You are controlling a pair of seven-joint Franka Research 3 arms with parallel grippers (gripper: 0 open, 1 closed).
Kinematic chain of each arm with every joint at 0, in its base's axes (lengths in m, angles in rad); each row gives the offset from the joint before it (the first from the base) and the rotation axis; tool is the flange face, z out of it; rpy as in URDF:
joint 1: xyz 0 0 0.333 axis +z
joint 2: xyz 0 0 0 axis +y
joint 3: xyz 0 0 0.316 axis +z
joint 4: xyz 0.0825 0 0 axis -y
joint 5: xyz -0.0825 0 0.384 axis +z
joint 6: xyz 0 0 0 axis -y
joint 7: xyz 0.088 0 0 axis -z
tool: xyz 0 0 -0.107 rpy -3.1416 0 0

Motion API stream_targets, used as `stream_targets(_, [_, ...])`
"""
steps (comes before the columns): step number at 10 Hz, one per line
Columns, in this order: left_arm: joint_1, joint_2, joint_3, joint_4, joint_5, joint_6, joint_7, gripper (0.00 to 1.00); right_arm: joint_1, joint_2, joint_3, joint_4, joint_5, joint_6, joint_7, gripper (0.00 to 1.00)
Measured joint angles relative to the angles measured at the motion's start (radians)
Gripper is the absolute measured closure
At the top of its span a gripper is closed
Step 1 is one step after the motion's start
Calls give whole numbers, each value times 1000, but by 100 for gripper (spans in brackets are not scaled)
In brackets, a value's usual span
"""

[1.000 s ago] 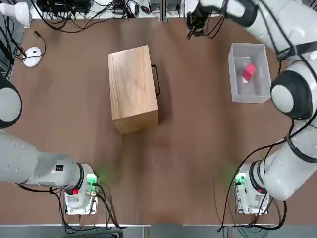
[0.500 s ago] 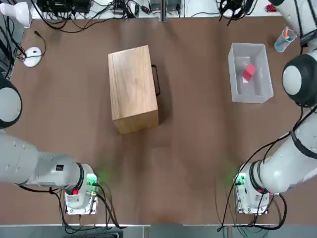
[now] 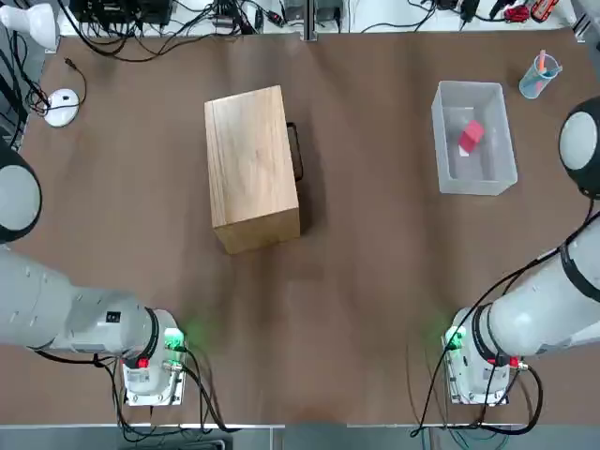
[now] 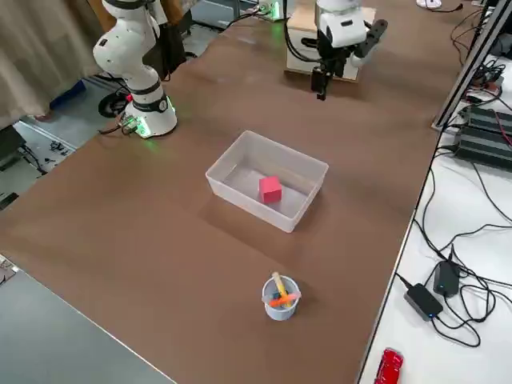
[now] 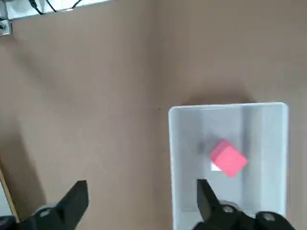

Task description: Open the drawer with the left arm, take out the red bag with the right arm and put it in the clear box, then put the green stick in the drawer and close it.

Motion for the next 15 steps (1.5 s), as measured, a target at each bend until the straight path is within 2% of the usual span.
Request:
stream_targets(2, [1, 0, 0, 0, 0, 0, 0, 0, 3, -63, 10, 0, -72, -62, -1, 0])
stream_targets(4, [0, 0, 0, 0, 0, 0, 0, 0, 4, -113, 14, -20, -97, -107, -1, 0])
stream_targets(8, [-4, 0, -3, 5, 0, 0, 0, 0, 5, -252, 22, -182, -118, -72, -1, 0])
stream_targets(15, [2, 1, -10, 7, 0, 0, -7, 0, 4, -274, 25, -186, -129, -51, -1, 0])
